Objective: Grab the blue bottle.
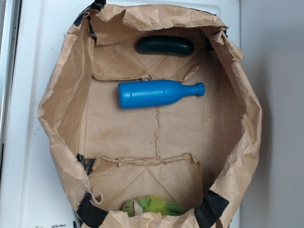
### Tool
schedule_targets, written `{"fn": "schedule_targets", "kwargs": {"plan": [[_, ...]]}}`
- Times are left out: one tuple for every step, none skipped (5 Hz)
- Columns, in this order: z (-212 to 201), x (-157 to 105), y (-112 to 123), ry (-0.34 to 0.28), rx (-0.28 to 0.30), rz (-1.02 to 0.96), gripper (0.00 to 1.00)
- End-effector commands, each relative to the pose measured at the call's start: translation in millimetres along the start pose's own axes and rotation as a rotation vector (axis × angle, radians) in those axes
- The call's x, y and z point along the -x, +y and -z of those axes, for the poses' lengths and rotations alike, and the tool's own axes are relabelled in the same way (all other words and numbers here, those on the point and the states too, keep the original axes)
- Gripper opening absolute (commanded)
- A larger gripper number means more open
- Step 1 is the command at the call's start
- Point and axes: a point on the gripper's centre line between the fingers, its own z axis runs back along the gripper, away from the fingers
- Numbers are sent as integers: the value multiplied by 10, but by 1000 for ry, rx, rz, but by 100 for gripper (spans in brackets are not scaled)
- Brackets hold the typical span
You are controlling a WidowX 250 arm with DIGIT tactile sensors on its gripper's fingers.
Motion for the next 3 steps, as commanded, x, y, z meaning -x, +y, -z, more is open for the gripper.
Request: {"fn": "schedule_targets", "kwargs": {"plan": [[0,0,0,0,0,0,100],[42,-218,55,-41,-29,-25,100],[90,-547,172,-44,-9,-109,100]]}}
